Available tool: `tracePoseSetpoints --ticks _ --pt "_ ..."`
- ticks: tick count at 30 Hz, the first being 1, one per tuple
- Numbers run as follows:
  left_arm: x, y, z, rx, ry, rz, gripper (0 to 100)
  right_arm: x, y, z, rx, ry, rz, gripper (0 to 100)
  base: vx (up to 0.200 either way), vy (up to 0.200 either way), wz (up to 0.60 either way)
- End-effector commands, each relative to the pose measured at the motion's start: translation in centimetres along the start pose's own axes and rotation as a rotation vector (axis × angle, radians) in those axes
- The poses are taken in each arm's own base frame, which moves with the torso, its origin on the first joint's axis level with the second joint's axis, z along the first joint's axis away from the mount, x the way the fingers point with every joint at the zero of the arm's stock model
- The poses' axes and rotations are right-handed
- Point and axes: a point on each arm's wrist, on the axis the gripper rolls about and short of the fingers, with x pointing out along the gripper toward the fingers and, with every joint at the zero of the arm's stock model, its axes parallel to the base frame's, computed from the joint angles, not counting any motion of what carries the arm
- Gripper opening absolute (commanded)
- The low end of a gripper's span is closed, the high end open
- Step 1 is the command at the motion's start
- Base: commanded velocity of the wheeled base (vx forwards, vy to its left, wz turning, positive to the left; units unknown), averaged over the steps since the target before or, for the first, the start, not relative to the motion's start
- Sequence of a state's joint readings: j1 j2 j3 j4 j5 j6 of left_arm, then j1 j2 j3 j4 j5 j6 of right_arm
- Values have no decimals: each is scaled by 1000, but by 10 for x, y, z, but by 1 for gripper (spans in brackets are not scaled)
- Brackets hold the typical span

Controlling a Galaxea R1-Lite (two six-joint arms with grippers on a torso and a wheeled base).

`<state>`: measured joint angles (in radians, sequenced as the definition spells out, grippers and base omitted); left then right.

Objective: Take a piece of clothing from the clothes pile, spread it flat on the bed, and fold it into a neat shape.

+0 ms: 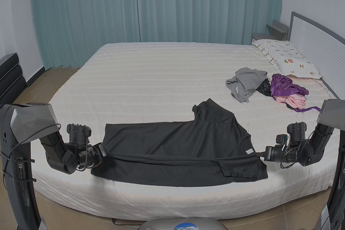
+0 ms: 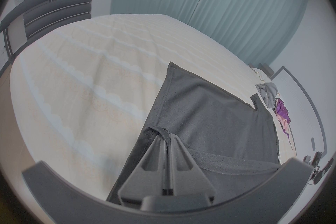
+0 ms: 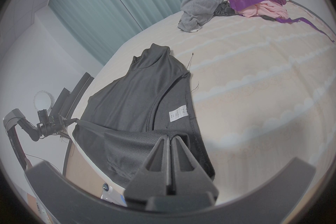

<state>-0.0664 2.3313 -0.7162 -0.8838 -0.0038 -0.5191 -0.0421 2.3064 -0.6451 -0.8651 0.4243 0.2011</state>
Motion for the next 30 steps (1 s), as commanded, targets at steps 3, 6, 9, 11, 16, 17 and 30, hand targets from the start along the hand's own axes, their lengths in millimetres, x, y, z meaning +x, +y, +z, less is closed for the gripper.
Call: tracePoseSetpoints --ticks 3,6,9,11,16,17,30 --pt "10 3 -6 -5 20 13 100 8 0 -6 -1 18 8 100 0 0 0" --pt "9 3 -5 -8 14 10 100 7 1 -6 -7 3 9 100 0 0 0" --pt "8 2 -3 -38 7 7 100 3 2 -3 11 -15 12 100 0 0 0" --pt "4 2 -1 -56 -1 6 100 -6 5 5 63 -66 20 100 0 0 0" --pt "-19 5 16 -102 -49 -8 100 -25 13 2 119 -104 35 100 0 0 0" --pt "-22 5 17 -105 -54 -11 100 -27 13 1 120 -107 36 100 0 0 0" --pt "-38 3 20 -263 -29 -75 100 -45 22 -17 425 -173 98 100 0 0 0"
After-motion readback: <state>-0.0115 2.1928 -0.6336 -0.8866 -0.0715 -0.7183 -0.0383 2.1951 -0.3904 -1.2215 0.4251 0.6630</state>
